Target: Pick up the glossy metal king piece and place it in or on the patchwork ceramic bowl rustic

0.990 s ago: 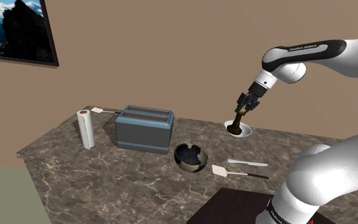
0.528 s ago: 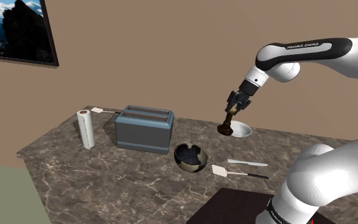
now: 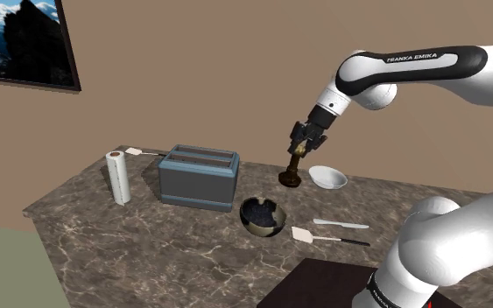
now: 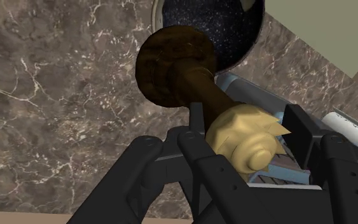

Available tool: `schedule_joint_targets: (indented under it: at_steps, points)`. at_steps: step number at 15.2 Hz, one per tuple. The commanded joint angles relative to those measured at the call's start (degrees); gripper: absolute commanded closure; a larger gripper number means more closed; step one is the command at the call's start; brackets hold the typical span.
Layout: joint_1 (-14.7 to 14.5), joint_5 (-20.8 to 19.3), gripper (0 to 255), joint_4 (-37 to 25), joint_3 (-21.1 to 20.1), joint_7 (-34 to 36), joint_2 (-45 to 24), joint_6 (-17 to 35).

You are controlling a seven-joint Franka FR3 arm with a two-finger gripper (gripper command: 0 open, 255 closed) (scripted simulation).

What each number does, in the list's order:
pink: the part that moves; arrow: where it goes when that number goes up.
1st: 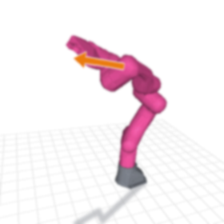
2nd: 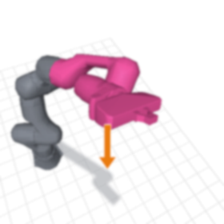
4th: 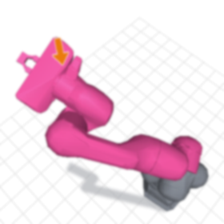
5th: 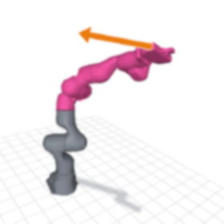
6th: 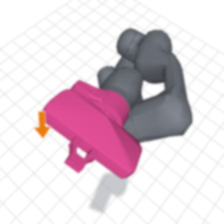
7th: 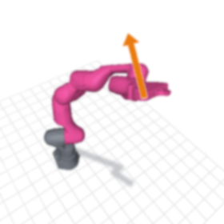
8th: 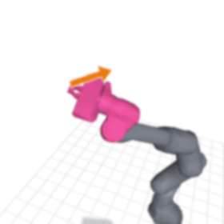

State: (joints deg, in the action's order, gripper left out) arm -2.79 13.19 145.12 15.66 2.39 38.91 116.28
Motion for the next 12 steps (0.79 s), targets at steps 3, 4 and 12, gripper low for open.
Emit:
schedule_joint_targets:
  at_steps: [3, 4, 12]
  points:
    - [-2.62, 2.49, 255, -1.00, -5.12, 5.72, -0.89, 1.57]
    - [-3.26, 3.06, 255, -1.39, -6.32, 7.06, -1.32, 2.01]
    - [-5.06, 5.18, 255, 1.37, -9.01, 8.67, -3.42, 7.67]
